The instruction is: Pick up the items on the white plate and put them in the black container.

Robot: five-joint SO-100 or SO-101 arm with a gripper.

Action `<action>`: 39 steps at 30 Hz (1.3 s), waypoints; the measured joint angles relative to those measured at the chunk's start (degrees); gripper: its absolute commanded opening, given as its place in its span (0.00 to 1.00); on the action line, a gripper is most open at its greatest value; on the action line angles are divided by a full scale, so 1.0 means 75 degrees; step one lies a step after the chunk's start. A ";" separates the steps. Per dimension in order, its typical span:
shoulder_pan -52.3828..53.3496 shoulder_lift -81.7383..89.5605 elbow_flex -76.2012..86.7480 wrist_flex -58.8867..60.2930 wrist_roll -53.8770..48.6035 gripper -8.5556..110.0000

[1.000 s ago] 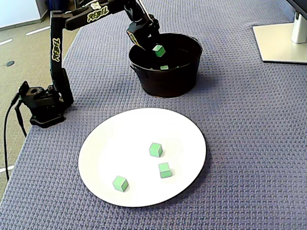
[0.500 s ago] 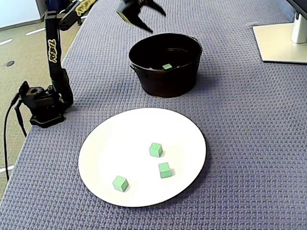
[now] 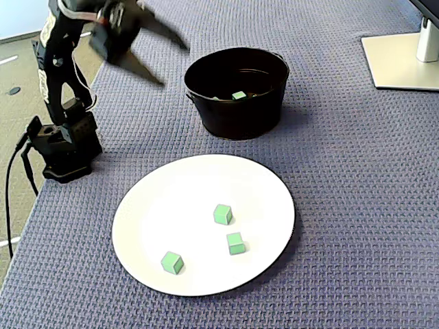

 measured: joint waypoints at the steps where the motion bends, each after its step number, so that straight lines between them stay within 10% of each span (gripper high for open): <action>1: 0.0152 0.0000 0.0621 -0.0387 0.0000 0.23; 11: 0.0035 -0.0902 0.5016 -0.3129 0.0176 0.26; 39: -0.0527 -0.3797 0.3809 -0.3047 0.0750 0.26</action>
